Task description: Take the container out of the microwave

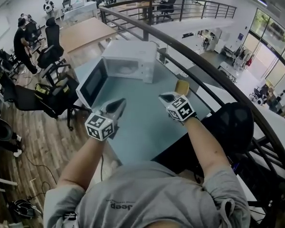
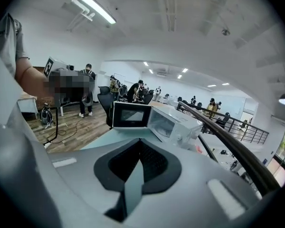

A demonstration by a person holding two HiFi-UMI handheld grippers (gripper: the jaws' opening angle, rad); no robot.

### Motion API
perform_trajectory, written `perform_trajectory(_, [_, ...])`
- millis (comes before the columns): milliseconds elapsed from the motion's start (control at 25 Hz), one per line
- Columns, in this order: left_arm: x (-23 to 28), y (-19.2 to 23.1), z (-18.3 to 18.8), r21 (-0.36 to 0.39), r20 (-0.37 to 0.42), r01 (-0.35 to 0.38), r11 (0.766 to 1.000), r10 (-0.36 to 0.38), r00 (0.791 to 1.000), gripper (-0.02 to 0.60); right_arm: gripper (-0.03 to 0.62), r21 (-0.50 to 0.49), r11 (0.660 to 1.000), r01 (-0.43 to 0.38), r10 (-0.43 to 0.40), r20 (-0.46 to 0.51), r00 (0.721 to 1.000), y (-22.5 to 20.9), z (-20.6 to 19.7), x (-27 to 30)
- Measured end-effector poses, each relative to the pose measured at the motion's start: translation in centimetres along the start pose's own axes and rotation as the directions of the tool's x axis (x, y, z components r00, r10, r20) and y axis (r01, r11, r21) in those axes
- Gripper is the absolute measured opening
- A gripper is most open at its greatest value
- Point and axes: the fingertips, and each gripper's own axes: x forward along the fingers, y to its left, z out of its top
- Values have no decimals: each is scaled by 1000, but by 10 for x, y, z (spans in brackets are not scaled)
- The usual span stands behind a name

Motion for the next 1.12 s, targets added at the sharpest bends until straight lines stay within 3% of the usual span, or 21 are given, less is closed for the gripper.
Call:
perform_trajectory(280, [-10, -14, -24, -35, -37, -34, 999, 33, 999, 16, 5, 37, 999, -31, 30, 27, 999, 10, -18, -2])
perform_trajectory(520, [-19, -10, -36, -55, -37, 7, 998, -9, 999, 16, 5, 94, 996, -8, 4, 39, 999, 21, -20, -6])
perform_trajectory(720, [-36, 12, -52, -78, -53, 55, 995, -59, 997, 15, 5, 77, 997, 17, -17, 2, 1000, 48, -22, 14])
perform_trajectory(1120, [-77, 74, -66, -89, -86, 135, 987, -143, 986, 15, 5, 182, 982, 47, -50, 11, 999, 95, 4, 62])
